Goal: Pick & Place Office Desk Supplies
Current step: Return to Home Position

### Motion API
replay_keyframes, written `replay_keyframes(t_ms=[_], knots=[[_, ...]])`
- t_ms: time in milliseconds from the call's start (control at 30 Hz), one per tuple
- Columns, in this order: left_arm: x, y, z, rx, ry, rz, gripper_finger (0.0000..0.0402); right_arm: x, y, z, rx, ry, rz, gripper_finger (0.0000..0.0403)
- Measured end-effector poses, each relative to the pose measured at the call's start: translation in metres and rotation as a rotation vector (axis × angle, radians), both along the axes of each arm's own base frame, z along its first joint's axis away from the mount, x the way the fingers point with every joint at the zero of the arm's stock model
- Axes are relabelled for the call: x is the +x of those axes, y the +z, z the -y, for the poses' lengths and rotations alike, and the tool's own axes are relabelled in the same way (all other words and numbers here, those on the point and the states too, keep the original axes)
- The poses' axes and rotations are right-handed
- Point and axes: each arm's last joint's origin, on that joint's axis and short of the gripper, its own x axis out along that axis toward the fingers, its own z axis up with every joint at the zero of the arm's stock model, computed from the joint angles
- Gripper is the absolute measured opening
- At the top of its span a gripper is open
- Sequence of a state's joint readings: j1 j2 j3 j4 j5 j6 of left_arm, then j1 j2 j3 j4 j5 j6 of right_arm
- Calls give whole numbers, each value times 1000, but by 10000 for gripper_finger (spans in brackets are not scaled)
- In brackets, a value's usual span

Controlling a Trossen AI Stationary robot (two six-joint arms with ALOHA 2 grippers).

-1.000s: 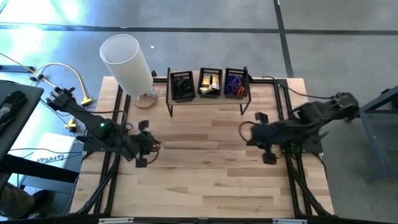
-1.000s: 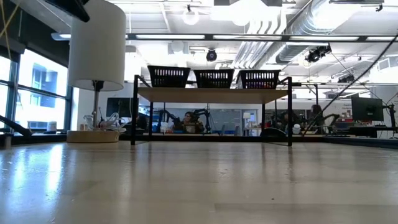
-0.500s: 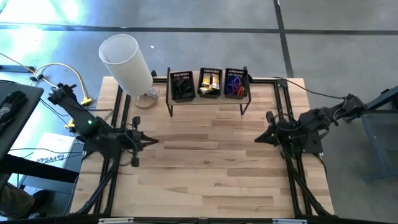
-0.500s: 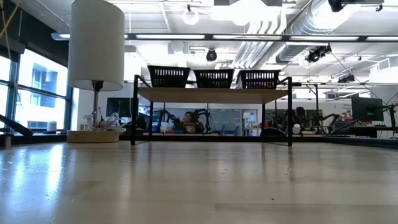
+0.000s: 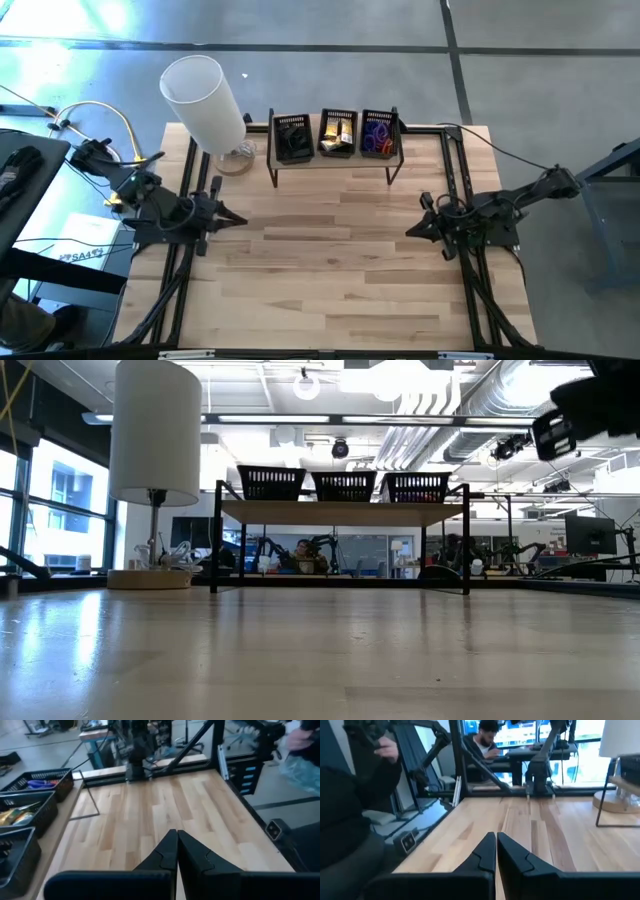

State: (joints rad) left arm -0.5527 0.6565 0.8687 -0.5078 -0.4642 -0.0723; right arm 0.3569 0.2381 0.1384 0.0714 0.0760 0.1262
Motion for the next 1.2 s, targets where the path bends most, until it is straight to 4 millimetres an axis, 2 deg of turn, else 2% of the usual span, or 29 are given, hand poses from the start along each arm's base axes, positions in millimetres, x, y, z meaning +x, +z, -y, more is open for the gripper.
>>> replay_keyframes(t_ms=[233, 367, 467, 600, 767, 1067, 1200], knots=[[-12, -19, -16, -74, 43, 55, 0, 1, -24, 0, -35, -2, -2, 4], [-20, -13, -18, -181, 21, 120, 0, 0, -30, 0, -51, -6, -11, 4], [-23, -10, -19, -175, 1, 147, 0, -1, -34, 3, -94, -78, -29, 4], [-23, -11, -19, -149, -3, 143, 0, -5, -33, 7, -91, -146, -20, 4], [-20, -13, -17, -154, 1, 115, 0, -11, -30, 5, -98, -42, 22, 3], [-16, -18, -15, -139, 5, 67, 0, -15, -26, 5, -79, 6, -1, 4], [-17, -19, -16, -133, 9, 58, 0, -15, -21, 3, -71, 74, 66, 3]])
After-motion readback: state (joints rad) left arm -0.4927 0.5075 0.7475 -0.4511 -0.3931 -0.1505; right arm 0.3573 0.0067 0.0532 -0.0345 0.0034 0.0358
